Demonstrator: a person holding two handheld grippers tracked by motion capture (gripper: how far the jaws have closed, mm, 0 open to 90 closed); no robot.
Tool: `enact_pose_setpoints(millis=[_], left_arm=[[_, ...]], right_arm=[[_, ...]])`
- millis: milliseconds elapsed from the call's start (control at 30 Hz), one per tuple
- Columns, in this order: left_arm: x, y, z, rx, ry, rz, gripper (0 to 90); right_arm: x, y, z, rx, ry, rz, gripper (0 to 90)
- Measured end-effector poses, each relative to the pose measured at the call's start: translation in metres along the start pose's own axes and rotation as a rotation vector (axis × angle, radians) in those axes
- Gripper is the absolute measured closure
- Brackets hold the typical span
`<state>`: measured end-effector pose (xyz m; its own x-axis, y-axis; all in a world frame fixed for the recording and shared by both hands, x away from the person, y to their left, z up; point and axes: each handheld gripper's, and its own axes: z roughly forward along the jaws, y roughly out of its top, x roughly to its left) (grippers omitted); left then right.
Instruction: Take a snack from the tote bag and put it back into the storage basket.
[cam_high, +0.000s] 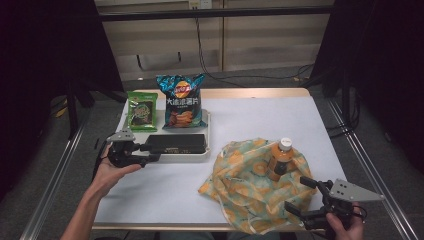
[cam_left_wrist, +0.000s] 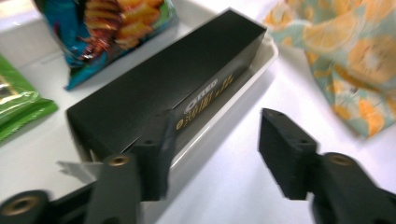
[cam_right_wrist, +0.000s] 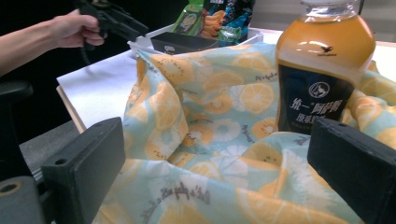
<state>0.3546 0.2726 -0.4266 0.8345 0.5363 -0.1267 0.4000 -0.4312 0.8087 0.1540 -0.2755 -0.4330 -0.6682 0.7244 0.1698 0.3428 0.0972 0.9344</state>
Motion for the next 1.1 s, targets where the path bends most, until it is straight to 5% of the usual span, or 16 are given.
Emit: enact_pose_setpoints(millis=[300,533,633,867,1100], left_arm=[[-0.001,-0.024,-0.029,-0.063,0.074,-0.044,32.0],[-0.032,-0.033,-0.041,-0.087,0.125,-0.063,29.5],[-0.057,-0.031,-0.044,-0.061,0.104,-0.009,27.8],[-0.098,-0.025,-0.042,-0.104,0.044,-0.004,23.7],[-0.120,-0.005,-0.019,-0.166,-0.007,-0.009,23.0]], right_arm=[[-0.001,0.005,0.006,0.008,-0.020,-0.002,7.5],[-0.002,0.003,0.004,0.014,-0.031,-0.013,9.1],[-0.002,0.003,0.003,0.013,-0.036,-0.014,9.2],[-0.003,0.004,0.005,0.013,-0.037,-0.021,9.7],[-0.003,0.004,0.006,0.011,-0.032,-0.016,9.7]])
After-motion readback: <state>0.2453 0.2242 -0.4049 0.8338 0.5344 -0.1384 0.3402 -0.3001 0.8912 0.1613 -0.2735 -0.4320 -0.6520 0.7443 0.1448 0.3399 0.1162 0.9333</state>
